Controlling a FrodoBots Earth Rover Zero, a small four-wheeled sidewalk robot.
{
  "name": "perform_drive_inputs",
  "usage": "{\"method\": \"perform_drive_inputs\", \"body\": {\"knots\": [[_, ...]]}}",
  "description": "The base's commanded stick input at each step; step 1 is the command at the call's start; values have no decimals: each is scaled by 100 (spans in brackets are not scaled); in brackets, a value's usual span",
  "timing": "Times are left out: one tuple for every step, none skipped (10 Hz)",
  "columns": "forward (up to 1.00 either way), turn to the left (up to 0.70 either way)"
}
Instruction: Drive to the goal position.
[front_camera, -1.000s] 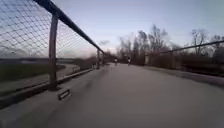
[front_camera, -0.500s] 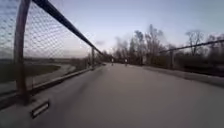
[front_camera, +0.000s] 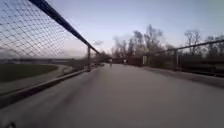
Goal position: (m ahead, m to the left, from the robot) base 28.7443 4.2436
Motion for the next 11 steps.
{"method": "perform_drive_inputs", "body": {"knots": [[100, 0], [100, 0], [100, 0], [100, 0], [100, 0], [100, 0], [100, 0], [100, 0], [100, 0], [100, 0], [100, 0]]}}
